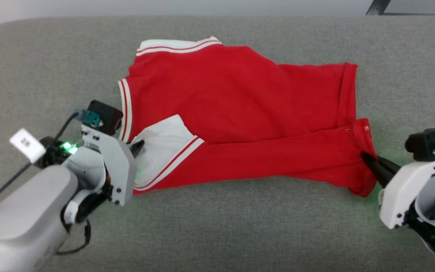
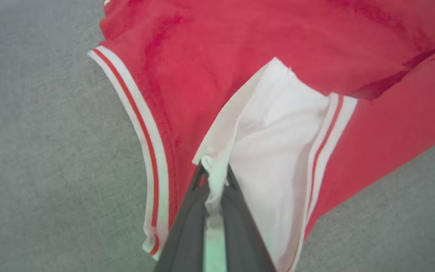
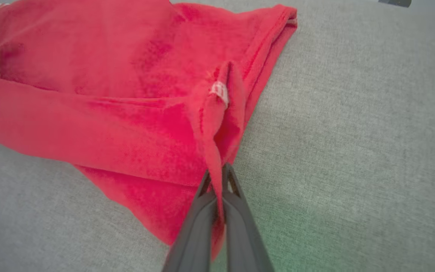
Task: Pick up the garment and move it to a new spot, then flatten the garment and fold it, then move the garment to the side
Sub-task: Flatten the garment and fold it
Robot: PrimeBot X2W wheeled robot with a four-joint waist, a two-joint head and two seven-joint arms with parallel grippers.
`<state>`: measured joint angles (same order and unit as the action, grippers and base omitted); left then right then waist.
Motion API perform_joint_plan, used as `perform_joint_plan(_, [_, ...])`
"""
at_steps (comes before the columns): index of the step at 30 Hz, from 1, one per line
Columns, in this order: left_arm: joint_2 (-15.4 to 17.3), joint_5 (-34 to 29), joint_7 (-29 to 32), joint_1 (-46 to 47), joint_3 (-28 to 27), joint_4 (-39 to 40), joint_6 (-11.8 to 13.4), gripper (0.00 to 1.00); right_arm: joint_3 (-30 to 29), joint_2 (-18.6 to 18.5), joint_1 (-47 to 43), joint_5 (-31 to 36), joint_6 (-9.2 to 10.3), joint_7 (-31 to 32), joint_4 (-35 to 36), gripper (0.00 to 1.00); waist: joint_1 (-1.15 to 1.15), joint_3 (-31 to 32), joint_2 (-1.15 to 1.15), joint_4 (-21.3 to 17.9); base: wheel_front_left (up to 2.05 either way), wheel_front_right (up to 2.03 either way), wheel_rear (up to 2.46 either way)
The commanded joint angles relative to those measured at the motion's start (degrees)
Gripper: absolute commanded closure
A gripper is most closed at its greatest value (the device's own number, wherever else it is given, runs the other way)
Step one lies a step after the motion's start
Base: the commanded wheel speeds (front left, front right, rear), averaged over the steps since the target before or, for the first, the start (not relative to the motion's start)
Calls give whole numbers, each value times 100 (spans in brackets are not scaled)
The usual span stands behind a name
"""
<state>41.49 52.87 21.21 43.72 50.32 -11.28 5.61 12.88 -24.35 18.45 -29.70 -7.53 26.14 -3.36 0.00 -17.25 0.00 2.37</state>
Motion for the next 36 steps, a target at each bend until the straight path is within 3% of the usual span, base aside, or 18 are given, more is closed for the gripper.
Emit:
perform_joint_plan(1, [-101,112,55,128,-20,-210,-109,100,-6,126,127,56,4,59,-50,100,0,-110,0,-53,0,0,0])
perform_joint_plan(8, [-423,395,559,455,37,-1112,-376,100,131,374,426,125,4,413,-299,100,0,-185,0,-57,0,0,0])
perform_joint_plan(9, [-447,418,604,500,27,-1184,-371,92,140,388,460,128,4,464,-323,100,0,-179,0,-54,0,0,0])
perform_joint_plan(11, [-517,493,711,562,34,-1286,-409,87,152,434,511,86,4,578,-360,100,0,-151,0,-43,0,0,0])
perform_joint_plan(12, [-513,479,757,608,48,-1327,-409,80,167,439,521,71,4,650,-379,100,0,-127,0,-33,0,0,0])
perform_joint_plan(14, [-539,520,811,657,26,-1380,-370,45,170,446,566,50,4,758,-393,100,0,-61,0,-26,0,0,0])
perform_joint_plan(16, [-515,490,871,681,48,-1409,-343,29,172,455,557,30,4,892,-430,100,0,14,0,-14,0,0,0])
perform_joint_plan(17, [-501,477,833,700,29,-1386,-338,14,173,469,556,20,4,952,-428,88,0,54,0,-12,0,0,0])
perform_joint_plan(18, [-487,471,792,707,7,-1369,-317,0,165,482,559,19,4,981,-426,65,0,101,0,-8,0,0,0])
perform_joint_plan(19, [-476,487,779,687,-3,-1349,-300,0,164,471,563,43,4,996,-412,43,0,148,0,1,0,0,0])
perform_joint_plan(20, [-452,457,753,667,8,-1306,-298,0,161,471,551,55,4,1018,-414,0,0,200,0,8,0,0,0])
perform_joint_plan(30, [-276,455,439,268,-102,-736,68,0,129,444,267,98,4,776,-283,0,0,672,0,81,0,0,0])
perform_joint_plan(36, [-129,496,36,-174,-256,-289,437,0,213,261,46,266,4,-64,118,0,0,916,0,93,0,0,0])
